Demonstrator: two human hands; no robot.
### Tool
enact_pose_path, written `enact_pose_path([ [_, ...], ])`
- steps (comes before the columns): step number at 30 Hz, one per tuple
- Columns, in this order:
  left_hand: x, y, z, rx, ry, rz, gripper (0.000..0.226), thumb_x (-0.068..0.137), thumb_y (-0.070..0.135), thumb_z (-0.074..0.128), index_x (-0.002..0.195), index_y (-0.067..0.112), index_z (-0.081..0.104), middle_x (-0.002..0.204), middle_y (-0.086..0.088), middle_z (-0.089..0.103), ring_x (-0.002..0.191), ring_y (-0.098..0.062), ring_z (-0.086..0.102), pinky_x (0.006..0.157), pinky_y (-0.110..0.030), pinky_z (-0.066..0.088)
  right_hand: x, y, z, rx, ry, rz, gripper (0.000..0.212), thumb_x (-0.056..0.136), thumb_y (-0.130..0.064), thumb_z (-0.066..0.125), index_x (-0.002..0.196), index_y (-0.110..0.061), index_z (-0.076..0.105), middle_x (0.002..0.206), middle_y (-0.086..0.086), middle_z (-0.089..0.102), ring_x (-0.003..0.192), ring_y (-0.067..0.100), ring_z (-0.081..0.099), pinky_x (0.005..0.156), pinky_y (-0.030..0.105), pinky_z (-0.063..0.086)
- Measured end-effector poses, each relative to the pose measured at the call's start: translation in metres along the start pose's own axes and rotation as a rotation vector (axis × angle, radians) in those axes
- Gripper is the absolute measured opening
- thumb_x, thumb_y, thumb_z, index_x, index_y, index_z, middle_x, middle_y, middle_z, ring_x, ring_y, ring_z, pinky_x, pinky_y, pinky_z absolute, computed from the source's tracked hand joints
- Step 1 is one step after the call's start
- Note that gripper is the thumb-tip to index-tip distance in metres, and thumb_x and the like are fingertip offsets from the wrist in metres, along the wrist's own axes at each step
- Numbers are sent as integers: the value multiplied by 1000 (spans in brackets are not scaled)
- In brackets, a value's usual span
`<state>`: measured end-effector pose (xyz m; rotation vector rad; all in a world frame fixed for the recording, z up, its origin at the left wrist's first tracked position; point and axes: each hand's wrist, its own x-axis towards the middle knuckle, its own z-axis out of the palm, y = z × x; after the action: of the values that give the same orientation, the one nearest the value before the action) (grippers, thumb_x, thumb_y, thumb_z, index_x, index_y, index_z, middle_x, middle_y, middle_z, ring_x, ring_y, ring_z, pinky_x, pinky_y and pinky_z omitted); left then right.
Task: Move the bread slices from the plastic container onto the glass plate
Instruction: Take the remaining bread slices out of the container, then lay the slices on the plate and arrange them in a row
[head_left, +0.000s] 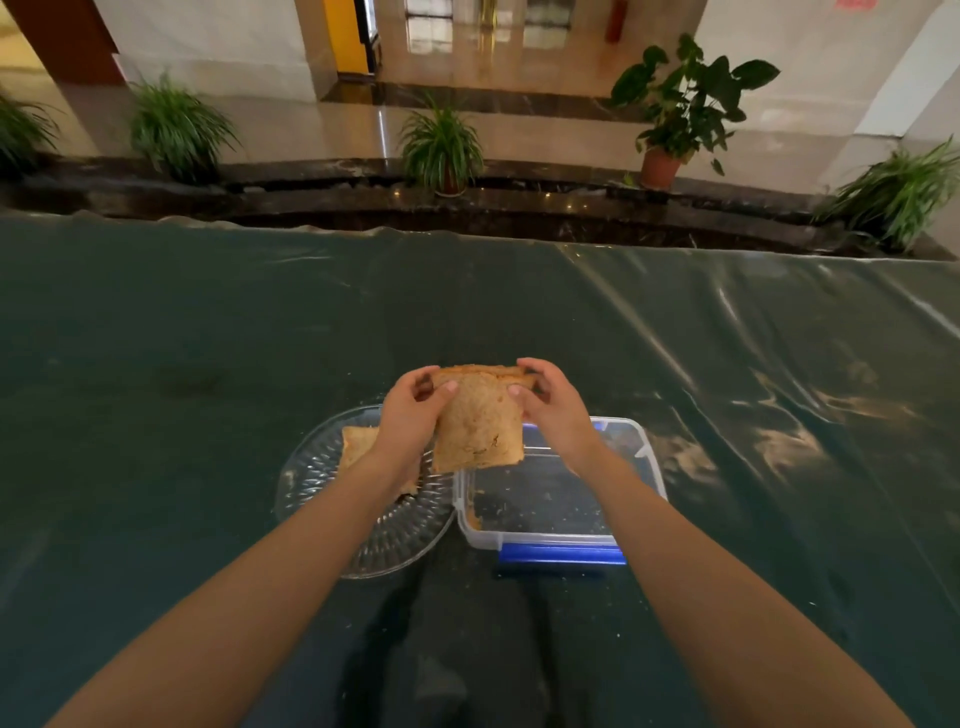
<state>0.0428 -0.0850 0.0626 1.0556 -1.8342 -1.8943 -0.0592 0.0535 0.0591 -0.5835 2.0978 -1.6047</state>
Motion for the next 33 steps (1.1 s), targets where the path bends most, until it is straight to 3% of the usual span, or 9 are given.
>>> enact_pose_path([
  [12, 32, -40, -113, -12, 64, -160, 37, 90, 17, 60, 123, 1, 58, 122, -13, 62, 109, -25, 59, 95, -41, 51, 9, 7, 133, -47, -44, 224, 39, 93, -18, 52, 131, -10, 44, 129, 15, 53, 117, 29, 53, 94, 49, 52],
  [17, 48, -61, -128, 25, 38, -255, 35, 90, 10, 57, 122, -2, 59, 120, -16, 64, 114, -32, 60, 99, -48, 50, 20, 21, 159, -150, -33, 323, 40, 93, -22, 51, 131, -11, 44, 126, 12, 56, 114, 27, 56, 98, 48, 50],
  [21, 57, -73, -132, 87, 31, -282, 35, 86, -2, 55, 121, 0, 60, 106, -9, 63, 113, -31, 60, 97, -46, 51, 24, 32, 173, -265, 12, 332, 37, 93, -20, 50, 129, -9, 47, 123, 12, 59, 104, 21, 56, 94, 34, 48],
  [29, 63, -85, -136, 318, 25, -241, 52, 85, 11, 61, 136, 13, 51, 131, -8, 62, 121, -24, 57, 106, -38, 44, 31, 42, 181, -472, -36, 378, 46, 96, -21, 44, 139, -10, 39, 139, 17, 43, 121, 32, 50, 104, 44, 45],
  [33, 64, -89, -139, 300, 18, -265, 57, 86, 20, 63, 140, 17, 45, 132, -8, 59, 121, -23, 55, 100, -33, 43, 30, 44, 182, -459, -30, 418, 50, 93, -24, 47, 139, -11, 37, 136, 17, 46, 119, 29, 49, 103, 49, 45],
])
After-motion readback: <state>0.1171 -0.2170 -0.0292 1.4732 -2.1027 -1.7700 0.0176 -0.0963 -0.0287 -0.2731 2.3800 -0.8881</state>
